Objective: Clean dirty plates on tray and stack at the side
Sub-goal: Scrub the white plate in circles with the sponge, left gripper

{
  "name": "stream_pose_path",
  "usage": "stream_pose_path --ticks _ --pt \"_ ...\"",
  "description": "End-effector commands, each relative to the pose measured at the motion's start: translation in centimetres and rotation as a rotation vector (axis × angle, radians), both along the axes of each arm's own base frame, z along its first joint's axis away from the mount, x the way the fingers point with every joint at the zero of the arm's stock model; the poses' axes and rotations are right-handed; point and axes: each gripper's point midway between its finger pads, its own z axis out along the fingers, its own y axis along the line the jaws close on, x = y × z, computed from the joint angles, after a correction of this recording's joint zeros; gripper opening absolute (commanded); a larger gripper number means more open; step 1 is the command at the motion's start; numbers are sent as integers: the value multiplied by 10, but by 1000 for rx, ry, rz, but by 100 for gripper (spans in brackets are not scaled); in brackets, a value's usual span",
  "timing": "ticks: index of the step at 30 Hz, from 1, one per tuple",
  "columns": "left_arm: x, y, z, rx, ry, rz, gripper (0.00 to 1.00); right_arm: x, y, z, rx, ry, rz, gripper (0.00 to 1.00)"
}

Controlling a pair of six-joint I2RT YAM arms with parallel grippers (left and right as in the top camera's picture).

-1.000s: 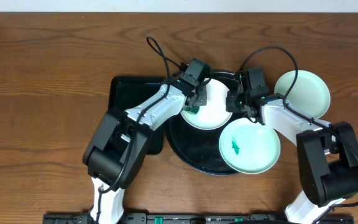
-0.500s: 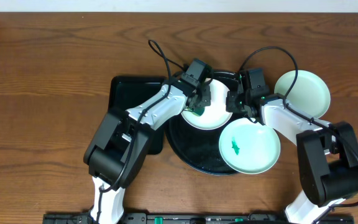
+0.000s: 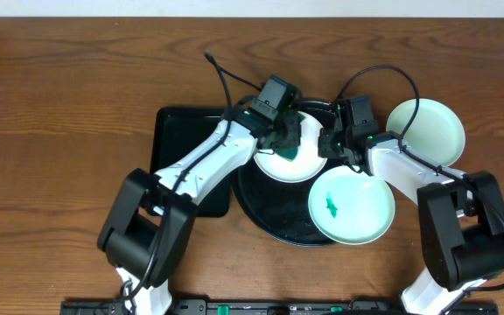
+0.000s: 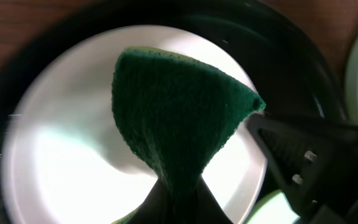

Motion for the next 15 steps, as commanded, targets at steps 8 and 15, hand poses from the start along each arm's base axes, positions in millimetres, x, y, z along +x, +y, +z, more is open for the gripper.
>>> stream_pose_path --ticks 8,15 --pt "3 30 -23 163 -9 54 7 -6 10 -5 37 24 33 1" --pt "0 31 -51 195 39 53 7 -6 10 -5 37 24 33 1"
